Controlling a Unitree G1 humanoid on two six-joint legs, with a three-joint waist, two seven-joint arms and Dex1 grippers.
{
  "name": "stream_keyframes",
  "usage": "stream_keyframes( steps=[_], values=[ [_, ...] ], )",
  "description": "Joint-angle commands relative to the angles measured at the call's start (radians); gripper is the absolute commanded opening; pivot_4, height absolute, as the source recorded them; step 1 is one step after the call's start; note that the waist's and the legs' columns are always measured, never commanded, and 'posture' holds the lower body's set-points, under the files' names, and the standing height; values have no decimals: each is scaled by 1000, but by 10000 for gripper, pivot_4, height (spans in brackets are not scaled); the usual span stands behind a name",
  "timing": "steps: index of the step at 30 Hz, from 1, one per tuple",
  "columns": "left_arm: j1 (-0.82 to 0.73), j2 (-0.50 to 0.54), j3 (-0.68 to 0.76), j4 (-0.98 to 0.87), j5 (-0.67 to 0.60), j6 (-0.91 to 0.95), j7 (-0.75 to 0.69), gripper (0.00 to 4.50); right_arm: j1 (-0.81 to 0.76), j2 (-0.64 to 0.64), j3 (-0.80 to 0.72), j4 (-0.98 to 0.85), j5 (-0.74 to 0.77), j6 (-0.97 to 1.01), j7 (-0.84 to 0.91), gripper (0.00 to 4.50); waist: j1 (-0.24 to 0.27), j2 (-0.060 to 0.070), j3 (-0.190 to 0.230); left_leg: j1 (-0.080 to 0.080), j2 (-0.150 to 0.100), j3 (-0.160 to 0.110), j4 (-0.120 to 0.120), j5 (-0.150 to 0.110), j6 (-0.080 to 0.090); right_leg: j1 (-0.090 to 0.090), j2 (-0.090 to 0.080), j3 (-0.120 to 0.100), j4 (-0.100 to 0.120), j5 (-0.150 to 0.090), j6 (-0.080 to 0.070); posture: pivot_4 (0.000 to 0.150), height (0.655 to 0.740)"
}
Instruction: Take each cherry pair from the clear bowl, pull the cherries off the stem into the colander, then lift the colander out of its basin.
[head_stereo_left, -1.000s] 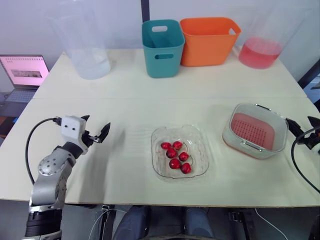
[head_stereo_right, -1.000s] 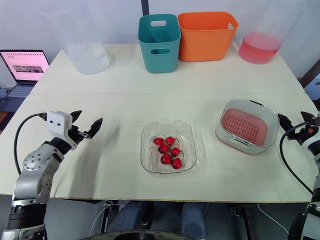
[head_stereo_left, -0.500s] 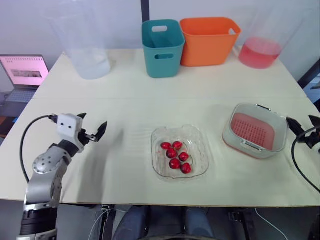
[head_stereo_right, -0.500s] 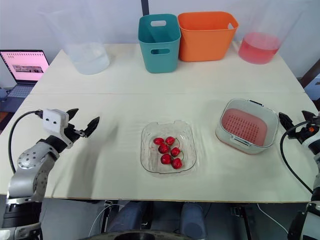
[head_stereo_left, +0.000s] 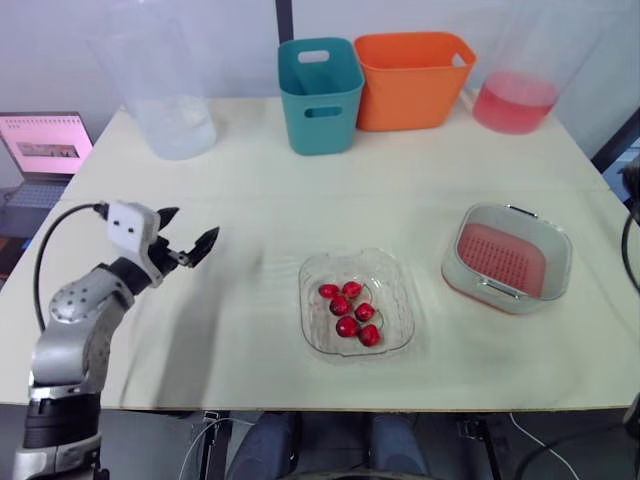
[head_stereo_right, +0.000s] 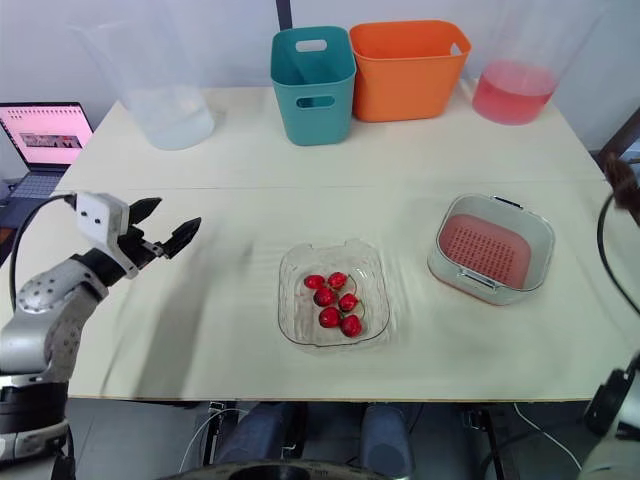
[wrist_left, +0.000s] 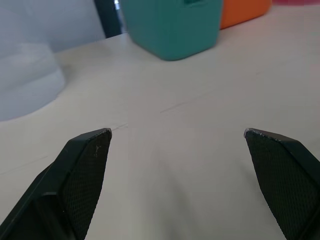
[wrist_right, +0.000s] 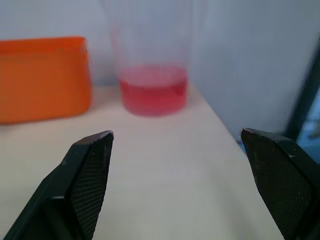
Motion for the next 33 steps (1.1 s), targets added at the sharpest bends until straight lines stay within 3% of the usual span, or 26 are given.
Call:
stream_keyframes(
  steps=[1,5,9,14,18,21,24,33],
  values=[
    [-7,85,60,-103,-105,87,-79,45000,-48,-31,138,-261,66,229,129,42807,4,0,0,0,1,0,-1,0,0,0,1,0,-1,0,0,1500,7400],
    [79,215,103,-233,-231,199,-209,45000,-9,-72,303,-649,166,383,328,42807,7,0,1,-2,1,-1,-3,0,-1,-2,0,-1,-2,0,0,1500,7400],
    [211,293,121,-358,-307,257,-300,45000,15,-105,412,-895,248,483,463,42807,14,-1,2,-4,1,-1,-2,0,0,-3,0,-1,-2,0,0,1500,7400],
    [300,297,93,-434,-298,248,-315,45000,69,-95,549,-1056,200,467,510,42807,17,-5,2,-3,1,-1,0,-1,0,-1,0,-2,-2,0,-1,1500,7400],
    [280,272,65,-421,-270,228,-279,45000,100,-23,696,-1088,8,364,425,42807,14,-4,2,-3,1,-1,-1,-1,0,-2,0,-2,-1,0,-1,1500,7400],
    [273,263,53,-427,-268,225,-266,45000,100,22,772,-1065,-118,298,379,35034,12,-5,2,-4,1,0,-1,-1,0,-4,0,-1,-1,1,-2,1500,7400],
    [269,263,56,-439,-279,232,-261,45000,100,55,807,-1085,-160,288,374,20194,13,-5,2,-4,1,-1,-1,-1,-1,-4,0,-1,-1,1,-2,1500,7400],
    [228,279,38,-467,-319,259,-259,45000,87,106,907,-1076,-296,247,393,20194,13,-5,2,-3,1,-1,-1,0,-1,-3,0,-1,-1,1,-2,1500,7400]
  ],
)
